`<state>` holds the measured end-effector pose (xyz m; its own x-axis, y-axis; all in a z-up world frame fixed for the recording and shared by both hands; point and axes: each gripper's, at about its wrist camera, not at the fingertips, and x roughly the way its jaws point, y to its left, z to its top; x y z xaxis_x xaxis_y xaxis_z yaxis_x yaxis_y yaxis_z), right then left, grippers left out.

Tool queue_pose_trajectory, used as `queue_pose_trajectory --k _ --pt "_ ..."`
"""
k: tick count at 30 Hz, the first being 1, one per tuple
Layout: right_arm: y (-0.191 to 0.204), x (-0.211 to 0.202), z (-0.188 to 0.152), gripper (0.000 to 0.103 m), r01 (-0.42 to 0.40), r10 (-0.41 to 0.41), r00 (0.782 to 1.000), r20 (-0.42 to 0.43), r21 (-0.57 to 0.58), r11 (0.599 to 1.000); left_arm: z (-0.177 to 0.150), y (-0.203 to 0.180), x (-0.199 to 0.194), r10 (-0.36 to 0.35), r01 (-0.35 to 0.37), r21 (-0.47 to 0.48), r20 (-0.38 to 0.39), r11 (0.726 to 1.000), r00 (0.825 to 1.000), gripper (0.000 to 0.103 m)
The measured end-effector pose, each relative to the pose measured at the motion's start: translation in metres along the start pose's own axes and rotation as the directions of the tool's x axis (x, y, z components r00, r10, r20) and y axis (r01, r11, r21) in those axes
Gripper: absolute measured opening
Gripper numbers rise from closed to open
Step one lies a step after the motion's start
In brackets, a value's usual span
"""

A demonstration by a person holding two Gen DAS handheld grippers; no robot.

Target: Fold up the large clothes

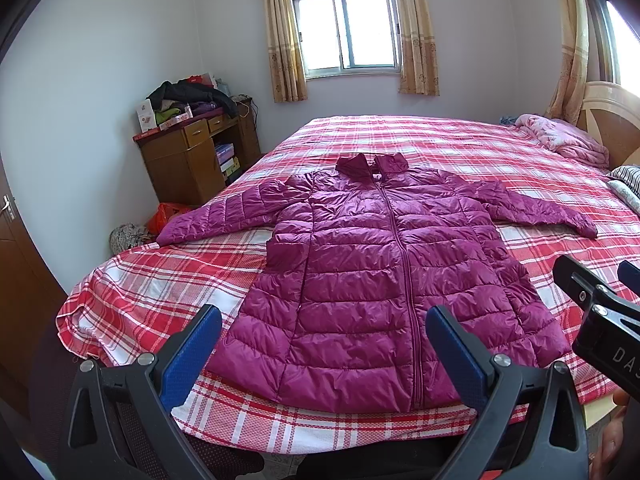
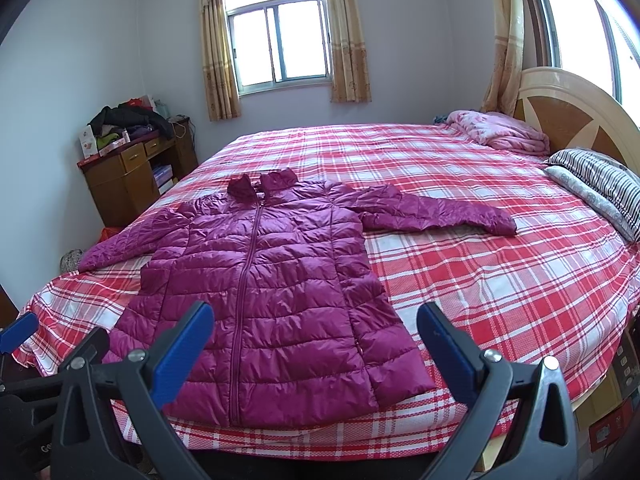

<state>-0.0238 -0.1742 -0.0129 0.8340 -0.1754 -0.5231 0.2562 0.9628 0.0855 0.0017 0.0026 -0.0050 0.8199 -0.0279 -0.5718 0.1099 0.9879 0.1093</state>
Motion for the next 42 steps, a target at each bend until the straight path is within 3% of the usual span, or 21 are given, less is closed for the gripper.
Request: queue_pose_trajectory --k 34,42 --pt "0.002 0.0 -0.002 0.103 -0.003 0.003 1.0 -0.01 0.003 1.0 0.0 0.0 0.001 -0.001 0.001 0.001 -0.005 1.0 1.0 0.102" --pt "-0.002 0.011 -0.009 0.103 -0.027 0.029 0.998 -0.061 0.035 0.999 -0.004 -0.004 0.015 -0.017 0.017 0.007 -0.055 1.0 0.998 0.102"
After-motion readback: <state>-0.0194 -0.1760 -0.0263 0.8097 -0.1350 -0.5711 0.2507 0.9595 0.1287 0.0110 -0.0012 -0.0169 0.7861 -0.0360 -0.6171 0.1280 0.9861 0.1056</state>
